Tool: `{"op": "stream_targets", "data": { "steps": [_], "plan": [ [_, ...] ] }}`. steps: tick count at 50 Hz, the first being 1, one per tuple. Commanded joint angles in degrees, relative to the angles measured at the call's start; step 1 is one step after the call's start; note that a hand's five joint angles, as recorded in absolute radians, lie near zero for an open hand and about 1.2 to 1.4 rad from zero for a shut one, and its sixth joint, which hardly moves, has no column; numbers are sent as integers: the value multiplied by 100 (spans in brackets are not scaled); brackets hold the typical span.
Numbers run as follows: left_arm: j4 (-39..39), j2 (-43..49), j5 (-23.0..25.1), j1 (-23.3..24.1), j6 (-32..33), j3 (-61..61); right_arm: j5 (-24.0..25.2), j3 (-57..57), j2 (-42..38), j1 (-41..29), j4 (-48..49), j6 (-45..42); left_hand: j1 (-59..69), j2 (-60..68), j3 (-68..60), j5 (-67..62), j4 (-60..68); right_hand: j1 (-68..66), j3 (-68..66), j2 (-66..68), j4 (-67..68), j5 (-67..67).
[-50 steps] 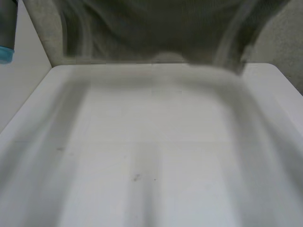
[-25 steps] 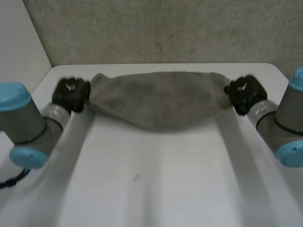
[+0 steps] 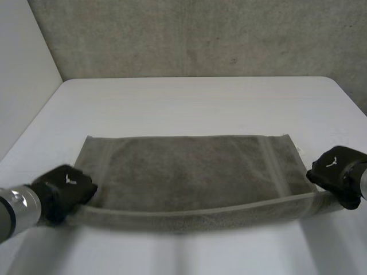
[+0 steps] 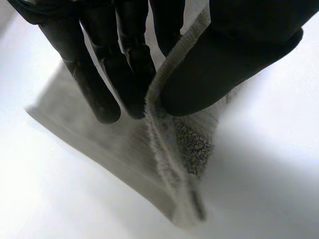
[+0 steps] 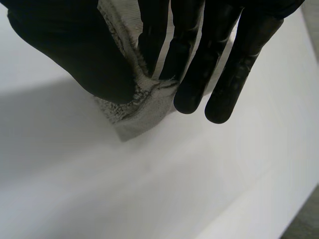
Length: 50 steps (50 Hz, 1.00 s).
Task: Fold the towel.
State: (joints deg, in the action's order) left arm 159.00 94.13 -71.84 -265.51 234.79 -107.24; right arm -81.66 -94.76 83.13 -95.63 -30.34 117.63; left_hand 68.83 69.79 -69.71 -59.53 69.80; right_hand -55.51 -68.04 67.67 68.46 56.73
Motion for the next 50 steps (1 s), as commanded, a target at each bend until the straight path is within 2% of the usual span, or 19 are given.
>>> {"op": "stream_targets", "data": {
  "steps": [1, 3, 6, 17, 25, 34, 35, 36, 37, 38, 45, 50],
  "plan": [
    [931, 475, 364, 35, -575, 590, -69, 456, -822, -70, 1098, 698, 1117, 1021, -1029, -1047, 1020, -2449, -1196, 1233, 1154, 1327],
    [1394, 1008, 347, 262, -959, 992, -130, 580, -990, -149, 1274, 891, 1117, 1021, -1029, -1047, 1020, -2449, -1196, 1233, 1154, 1327],
    [1773, 1492, 285, 342, -1241, 1405, -279, 861, -1324, -438, 1652, 1208, 1117, 1021, -1029, -1047, 1020, -2449, -1196, 1233, 1154, 1327],
    [2863, 3065, -241, 650, -1374, 2934, -1044, 1924, -2721, -957, 3102, 1324, 1117, 1021, -1029, -1047, 1020, -2449, -1196, 1233, 1154, 1327],
    [2926, 4051, -620, 843, -1366, 4077, -1440, 2593, -3398, -1072, 3912, 1210, 1117, 1021, -1029, -1047, 1020, -2449, -1196, 1233, 1154, 1327],
    [2926, 4632, -638, 966, -1366, 4782, -1713, 3077, -3918, -1248, 4167, 823, 1117, 1021, -1029, -1047, 1020, -2449, -1196, 1233, 1154, 1327],
    [2926, 4693, -638, 993, -1366, 4817, -1739, 3121, -3953, -1239, 4246, 823, 553, 457, -465, -483, 456, -1156, 97, -60, -139, 34],
    [2926, 4711, -655, 1019, -1357, 4826, -1765, 3130, -3971, -1239, 4368, 832, -2949, -3046, 3037, 3020, -3047, 2920, 4173, -4136, -4215, -4042],
    [2926, 4711, -655, 1019, -1357, 4826, -1766, 3130, -3971, -1239, 4370, 832, -2984, -3081, 3072, 3055, -3082, 2961, 4214, -4177, -4256, -4083],
    [2917, 4711, -655, 1054, -1348, 4818, -1766, 3104, -3971, -1248, 4535, 884, -5883, -5979, 5971, 5953, -5980, 4551, 5804, -5767, -5846, -5673],
    [2820, 4404, -655, 1213, -1383, 4624, -1722, 2796, -3558, -1195, 5125, 1201, -5883, -5979, 5971, 5953, -5980, 4551, 5804, -5767, -5846, -5673],
    [2856, 3700, -655, 1221, -1453, 4018, -1572, 2383, -2969, -1169, 5231, 1755, -5883, -5979, 5971, 5953, -5980, 4551, 5804, -5767, -5846, -5673]
  ]
}}
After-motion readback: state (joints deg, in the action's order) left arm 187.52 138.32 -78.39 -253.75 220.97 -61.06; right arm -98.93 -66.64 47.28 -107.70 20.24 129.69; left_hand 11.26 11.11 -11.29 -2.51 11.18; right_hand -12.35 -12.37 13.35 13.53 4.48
